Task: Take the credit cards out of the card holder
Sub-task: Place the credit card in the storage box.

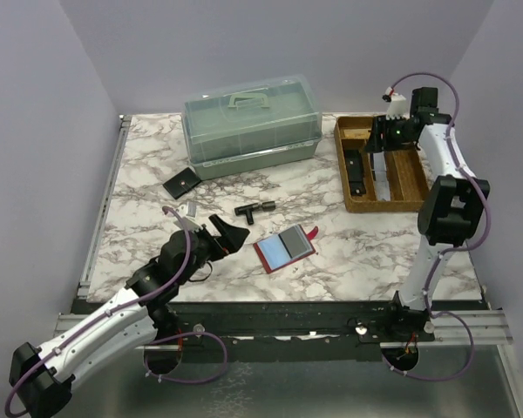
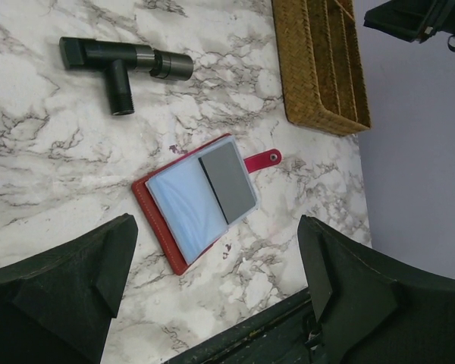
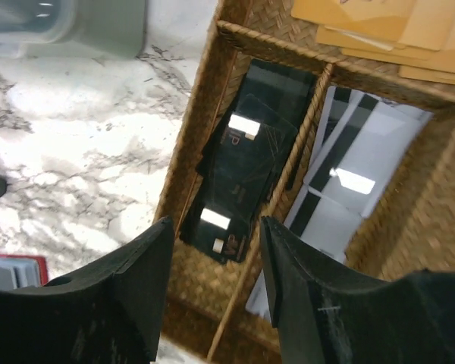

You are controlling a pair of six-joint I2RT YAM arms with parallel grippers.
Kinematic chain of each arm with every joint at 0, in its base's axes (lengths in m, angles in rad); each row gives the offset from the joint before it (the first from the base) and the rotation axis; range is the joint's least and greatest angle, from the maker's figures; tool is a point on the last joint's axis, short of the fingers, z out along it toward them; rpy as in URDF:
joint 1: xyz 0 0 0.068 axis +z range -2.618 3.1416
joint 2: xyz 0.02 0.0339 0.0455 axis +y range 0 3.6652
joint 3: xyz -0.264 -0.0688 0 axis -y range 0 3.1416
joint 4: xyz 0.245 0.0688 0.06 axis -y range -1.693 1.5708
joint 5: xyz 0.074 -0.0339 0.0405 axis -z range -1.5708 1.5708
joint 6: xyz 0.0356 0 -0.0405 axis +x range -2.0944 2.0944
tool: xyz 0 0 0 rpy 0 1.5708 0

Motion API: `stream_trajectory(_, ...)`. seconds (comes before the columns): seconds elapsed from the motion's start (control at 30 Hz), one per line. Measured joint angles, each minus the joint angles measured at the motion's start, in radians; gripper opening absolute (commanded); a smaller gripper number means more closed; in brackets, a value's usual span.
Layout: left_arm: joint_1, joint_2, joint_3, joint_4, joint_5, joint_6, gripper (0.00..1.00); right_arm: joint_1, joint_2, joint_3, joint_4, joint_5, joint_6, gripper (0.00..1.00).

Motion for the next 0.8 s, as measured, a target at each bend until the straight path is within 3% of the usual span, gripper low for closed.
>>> stream_trajectory(0.13, 0.002, 0.053, 0.065, -0.011, 0.005, 0.026, 0.94, -0.007, -0.192, -0.111, 0.03, -0.023, -0.027, 0.56)
stream_trajectory(0.3, 0.008, 0.12, 0.131, -0.056, 0.014, 0.072, 0.94, -0.013, -0.468, -0.356, 0.058, -0.257, -0.075, 0.57)
stream_trajectory(0.4, 0.017, 0.155, 0.189, -0.113, 0.015, 0.111, 0.94, -0.01, -0.598, -0.528, 0.077, -0.391, -0.088, 0.63)
stream_trajectory(0.6, 0.042, 0.246, 0.327, -0.218, -0.002, 0.202, 0.94, -0.008, -0.75, -0.791, 0.174, -0.588, -0.107, 0.66)
stream_trajectory(0.8, 0.123, 0.357, 0.443, -0.295, -0.02, 0.323, 0.93, -0.008, -0.793, -0.932, 0.207, -0.727, -0.224, 0.67)
